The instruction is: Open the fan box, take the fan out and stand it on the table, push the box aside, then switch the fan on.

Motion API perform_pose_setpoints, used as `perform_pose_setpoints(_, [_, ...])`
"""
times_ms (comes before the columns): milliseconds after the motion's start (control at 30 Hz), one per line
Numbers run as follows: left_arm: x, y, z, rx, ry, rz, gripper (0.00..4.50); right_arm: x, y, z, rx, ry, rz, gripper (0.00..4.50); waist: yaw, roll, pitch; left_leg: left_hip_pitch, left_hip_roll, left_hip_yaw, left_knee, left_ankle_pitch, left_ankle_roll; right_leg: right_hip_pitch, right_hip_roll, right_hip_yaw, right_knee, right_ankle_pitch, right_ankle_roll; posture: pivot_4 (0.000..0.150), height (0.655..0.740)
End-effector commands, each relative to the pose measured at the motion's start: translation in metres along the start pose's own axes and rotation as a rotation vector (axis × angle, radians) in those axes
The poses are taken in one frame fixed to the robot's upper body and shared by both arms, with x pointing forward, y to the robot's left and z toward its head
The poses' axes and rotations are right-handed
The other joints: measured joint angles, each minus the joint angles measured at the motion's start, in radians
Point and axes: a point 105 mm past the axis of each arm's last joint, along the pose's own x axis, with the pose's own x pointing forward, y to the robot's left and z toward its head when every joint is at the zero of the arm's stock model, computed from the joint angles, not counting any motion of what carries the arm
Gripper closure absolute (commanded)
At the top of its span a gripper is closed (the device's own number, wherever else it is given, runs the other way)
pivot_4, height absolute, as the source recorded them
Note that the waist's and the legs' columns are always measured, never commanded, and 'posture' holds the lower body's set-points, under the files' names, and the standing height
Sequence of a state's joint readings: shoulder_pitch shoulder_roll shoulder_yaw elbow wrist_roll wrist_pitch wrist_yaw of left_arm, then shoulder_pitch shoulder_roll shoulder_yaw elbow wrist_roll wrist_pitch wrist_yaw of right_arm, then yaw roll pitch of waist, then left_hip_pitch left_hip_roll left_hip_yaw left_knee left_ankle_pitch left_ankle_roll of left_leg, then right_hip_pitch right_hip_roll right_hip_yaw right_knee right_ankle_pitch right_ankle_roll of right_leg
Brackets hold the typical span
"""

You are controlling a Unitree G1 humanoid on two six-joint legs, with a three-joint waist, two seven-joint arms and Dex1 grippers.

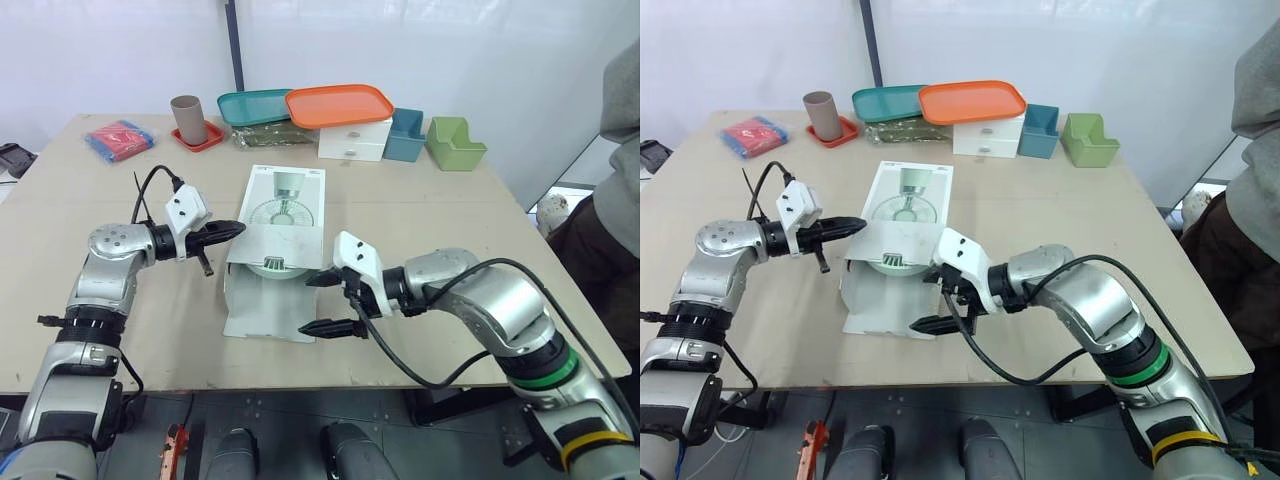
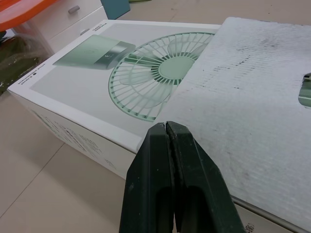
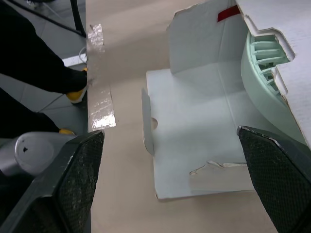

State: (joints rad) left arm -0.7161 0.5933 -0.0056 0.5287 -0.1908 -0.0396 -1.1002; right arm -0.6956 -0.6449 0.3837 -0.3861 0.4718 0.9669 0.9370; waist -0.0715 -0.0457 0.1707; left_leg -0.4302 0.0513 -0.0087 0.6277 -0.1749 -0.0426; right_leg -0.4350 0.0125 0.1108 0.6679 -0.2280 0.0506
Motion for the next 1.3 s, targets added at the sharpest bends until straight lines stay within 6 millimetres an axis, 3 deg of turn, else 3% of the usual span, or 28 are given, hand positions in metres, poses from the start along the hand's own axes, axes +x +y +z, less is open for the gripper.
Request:
perform_pose_setpoints(33, [0.004,0.001,0.005,0.024,-0.003,-0.005,4.39,-0.009,0.001,-0.007,-0.01,0.042,0.003,0.0,0.0,0.0,0.0,0.0,0.0,0.0,0.0,0.0,0.0,0.0,0.0,0.0,0.0,0.0,0.0,0.15,0.74])
perform_pose_setpoints(300, [0.006,-0.002,0.004,0.03,-0.003,-0.017,4.39,-0.029,-0.009,-0.024,-0.081,0.108,-0.05,0.0,0.0,0.0,0.0,0.0,0.0,0.001,0.0,0.0,0.0,0.0,0.0,0.0,0.0,0.0,0.0,0.15,0.74])
perform_pose_setpoints(633, [0.005,-0.001,0.003,0.03,0.002,-0.01,4.39,-0.02,-0.039,-0.035,-0.098,0.126,-0.197,0.0,0.0,0.0,0.0,0.0,0.0,0.001,0.0,0.0,0.0,-0.001,0.0,0.0,0.0,0.0,0.001,0.15,0.74])
perform_pose_setpoints(900, [0.003,-0.003,0.0,0.027,0.007,-0.003,4.39,-0.001,-0.041,-0.013,-0.049,-0.004,-0.225,0.0,0.0,0.0,0.0,0.0,0.0,0.001,0.0,0.0,0.0,-0.001,0.0,0.0,0.0,0.0,0.001,0.15,0.74])
perform_pose_setpoints(1300, [0.007,-0.004,-0.003,0.029,0.008,0.0,4.39,0.007,-0.043,0.005,-0.022,-0.088,-0.242,0.0,-0.004,0.0,0.0,0.0,0.0,0.001,0.0,0.0,0.0,-0.001,0.0,0.0,0.0,0.001,0.0,0.15,0.74])
